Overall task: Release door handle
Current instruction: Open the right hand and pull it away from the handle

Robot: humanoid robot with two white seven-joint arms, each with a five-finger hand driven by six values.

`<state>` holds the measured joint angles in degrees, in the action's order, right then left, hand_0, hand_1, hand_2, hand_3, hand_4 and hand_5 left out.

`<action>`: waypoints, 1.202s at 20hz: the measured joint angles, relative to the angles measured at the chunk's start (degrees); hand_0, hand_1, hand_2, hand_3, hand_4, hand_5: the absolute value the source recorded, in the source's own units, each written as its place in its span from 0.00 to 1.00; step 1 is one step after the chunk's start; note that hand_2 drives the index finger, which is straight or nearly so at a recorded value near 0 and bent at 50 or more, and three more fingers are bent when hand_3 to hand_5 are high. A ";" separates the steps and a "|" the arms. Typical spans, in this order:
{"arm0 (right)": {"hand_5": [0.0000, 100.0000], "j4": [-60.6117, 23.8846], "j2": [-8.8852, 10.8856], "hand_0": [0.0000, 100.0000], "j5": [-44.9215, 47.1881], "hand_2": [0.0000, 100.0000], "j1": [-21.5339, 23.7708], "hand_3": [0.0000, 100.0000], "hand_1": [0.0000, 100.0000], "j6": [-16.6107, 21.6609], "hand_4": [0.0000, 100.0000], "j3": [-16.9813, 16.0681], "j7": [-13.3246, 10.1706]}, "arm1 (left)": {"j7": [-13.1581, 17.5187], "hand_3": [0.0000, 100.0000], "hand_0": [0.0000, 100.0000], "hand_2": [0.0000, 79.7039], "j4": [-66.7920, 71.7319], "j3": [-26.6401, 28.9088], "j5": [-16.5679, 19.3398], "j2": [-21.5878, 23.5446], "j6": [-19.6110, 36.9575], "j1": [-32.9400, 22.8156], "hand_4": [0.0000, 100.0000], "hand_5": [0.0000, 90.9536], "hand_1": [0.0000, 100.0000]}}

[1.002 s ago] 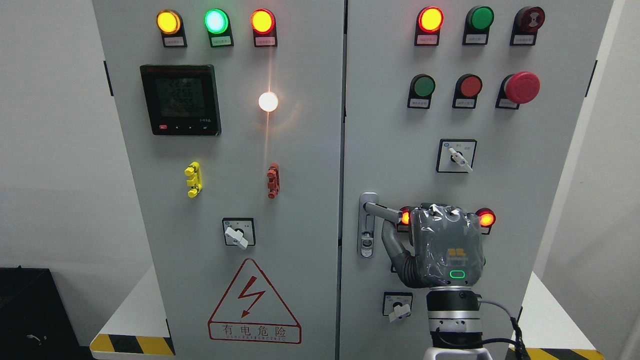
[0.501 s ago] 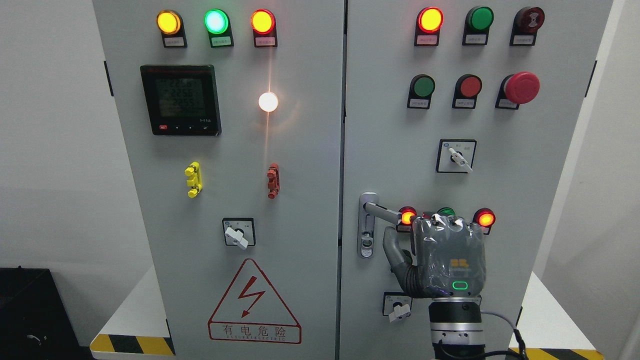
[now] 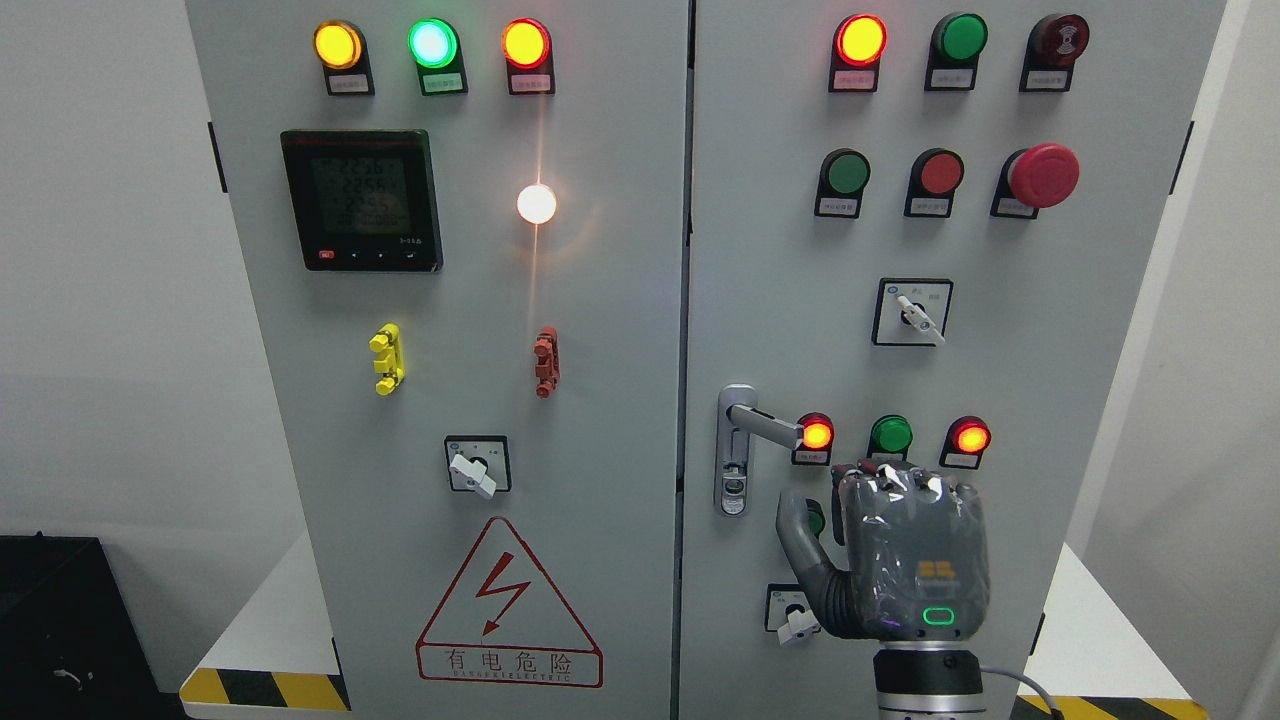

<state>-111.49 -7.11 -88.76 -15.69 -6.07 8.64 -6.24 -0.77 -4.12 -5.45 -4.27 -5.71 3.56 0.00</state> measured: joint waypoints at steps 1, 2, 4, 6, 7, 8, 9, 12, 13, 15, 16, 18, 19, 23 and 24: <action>0.76 -0.67 0.02 0.54 0.29 0.55 0.91 0.81 0.39 1.66 0.79 -0.66 0.04 | 0.00 0.00 0.12 0.00 0.00 0.00 0.00 0.00 0.00 0.00 0.00 0.00 0.56; 0.72 -1.22 0.04 0.54 0.72 0.46 1.61 0.72 0.39 3.36 0.75 -1.35 0.21 | 0.00 0.00 0.12 0.00 0.00 0.00 0.00 0.00 0.00 0.00 0.00 0.00 0.56; 0.60 -2.31 0.06 0.54 2.16 0.35 2.85 0.54 0.38 8.60 0.63 -3.17 0.35 | 0.00 0.00 0.12 0.00 0.00 0.00 0.00 0.00 0.00 0.00 0.00 0.00 0.56; 0.39 -3.12 0.05 0.53 3.87 0.27 3.65 0.39 0.37 13.52 0.45 -5.30 0.40 | 0.00 0.00 0.12 0.00 0.00 0.00 0.00 0.00 0.00 0.00 0.00 0.00 0.56; 0.27 -3.52 0.04 0.53 4.93 0.23 3.99 0.32 0.36 15.80 0.35 -6.46 0.40 | 0.00 0.00 0.12 0.00 0.00 0.00 0.00 0.00 0.00 0.00 0.00 0.00 0.56; 0.16 -3.93 0.02 0.53 6.00 0.19 4.29 0.26 0.36 17.41 0.28 -7.75 0.42 | 0.00 0.00 0.12 0.00 0.01 0.00 0.00 0.00 0.00 0.00 0.00 0.00 0.56; 0.08 -4.27 0.01 0.53 7.28 0.16 4.50 0.21 0.35 18.97 0.22 -8.78 0.50 | 0.00 0.00 0.12 0.00 0.01 0.00 0.01 0.00 0.00 0.00 0.00 0.00 0.56; 0.00 -5.18 0.00 0.55 11.81 0.09 4.83 0.11 0.30 21.39 0.12 -11.54 0.65 | 0.00 0.00 0.12 0.00 0.01 0.00 0.02 0.00 0.00 0.00 0.00 0.00 0.56; 0.00 -5.41 0.00 0.55 13.33 0.08 4.83 0.09 0.29 21.88 0.10 -12.20 0.58 | 0.00 0.00 0.12 0.00 0.01 0.00 0.02 0.00 0.00 0.00 0.00 0.00 0.56; 0.00 -5.88 0.00 0.55 15.40 0.06 4.66 0.08 0.28 22.29 0.08 -13.46 0.42 | 0.00 0.00 0.12 0.00 0.01 0.00 0.02 0.00 0.00 0.00 0.00 0.00 0.56; 0.00 -6.06 0.00 0.55 16.24 0.06 4.49 0.08 0.28 22.40 0.08 -13.98 0.40 | 0.00 0.00 0.12 0.00 0.01 0.00 0.02 0.00 0.00 0.00 0.00 0.00 0.56; 0.00 -6.40 0.00 0.55 17.48 0.06 4.15 0.08 0.28 22.56 0.08 -14.88 0.32 | 0.00 0.00 0.12 0.00 0.00 0.00 0.02 0.00 0.00 0.00 0.00 0.00 0.56; 0.00 -6.53 -0.01 0.55 17.90 0.07 4.02 0.08 0.27 22.57 0.09 -15.23 0.26 | 0.00 0.00 0.12 0.00 0.00 0.00 0.01 0.00 0.00 0.00 0.00 0.00 0.56; 0.00 -6.99 -0.04 0.55 19.18 0.08 3.70 0.10 0.28 22.71 0.10 -16.44 0.29 | 0.00 0.00 0.12 0.00 0.00 0.00 -0.01 0.00 0.00 0.00 0.00 0.00 0.56; 0.00 -7.07 -0.05 0.55 19.37 0.08 3.66 0.10 0.28 22.75 0.10 -16.66 0.38 | 0.00 0.00 0.12 0.00 0.00 0.00 -0.01 0.00 0.00 0.00 0.00 0.00 0.56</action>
<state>-118.56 -7.15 -69.40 -12.02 16.68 -8.02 -5.86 -0.78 -4.12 -5.45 -4.28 -5.71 3.56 0.00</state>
